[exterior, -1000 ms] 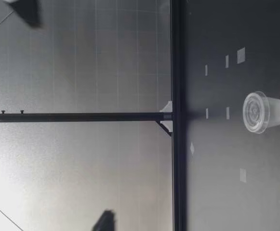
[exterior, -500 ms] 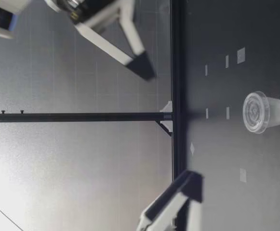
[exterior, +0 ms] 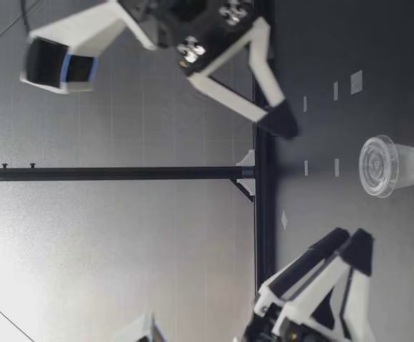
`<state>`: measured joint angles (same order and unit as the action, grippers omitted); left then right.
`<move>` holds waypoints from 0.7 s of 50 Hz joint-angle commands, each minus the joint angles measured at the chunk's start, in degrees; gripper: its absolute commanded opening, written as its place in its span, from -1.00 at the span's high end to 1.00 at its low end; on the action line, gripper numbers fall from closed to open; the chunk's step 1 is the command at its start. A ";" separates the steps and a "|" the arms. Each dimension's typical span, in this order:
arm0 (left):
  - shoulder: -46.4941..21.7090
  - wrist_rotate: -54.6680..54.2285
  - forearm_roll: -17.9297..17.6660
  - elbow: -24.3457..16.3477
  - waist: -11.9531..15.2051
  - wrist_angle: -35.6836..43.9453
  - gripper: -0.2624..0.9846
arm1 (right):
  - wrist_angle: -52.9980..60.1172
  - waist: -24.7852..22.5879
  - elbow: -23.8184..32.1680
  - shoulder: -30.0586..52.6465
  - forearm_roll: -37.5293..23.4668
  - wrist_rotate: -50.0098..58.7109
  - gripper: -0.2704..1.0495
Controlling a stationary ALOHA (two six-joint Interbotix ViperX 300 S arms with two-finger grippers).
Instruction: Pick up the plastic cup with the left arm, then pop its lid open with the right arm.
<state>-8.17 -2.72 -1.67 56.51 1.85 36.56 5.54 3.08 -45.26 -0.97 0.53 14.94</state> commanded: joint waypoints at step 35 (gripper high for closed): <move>-7.21 -0.09 1.32 -6.33 -0.09 -0.44 -0.38 | 3.87 -0.35 3.43 7.65 0.09 3.08 0.64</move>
<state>-16.08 -2.72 -0.44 51.15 1.85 35.95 8.88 2.90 -42.98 7.21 0.53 17.93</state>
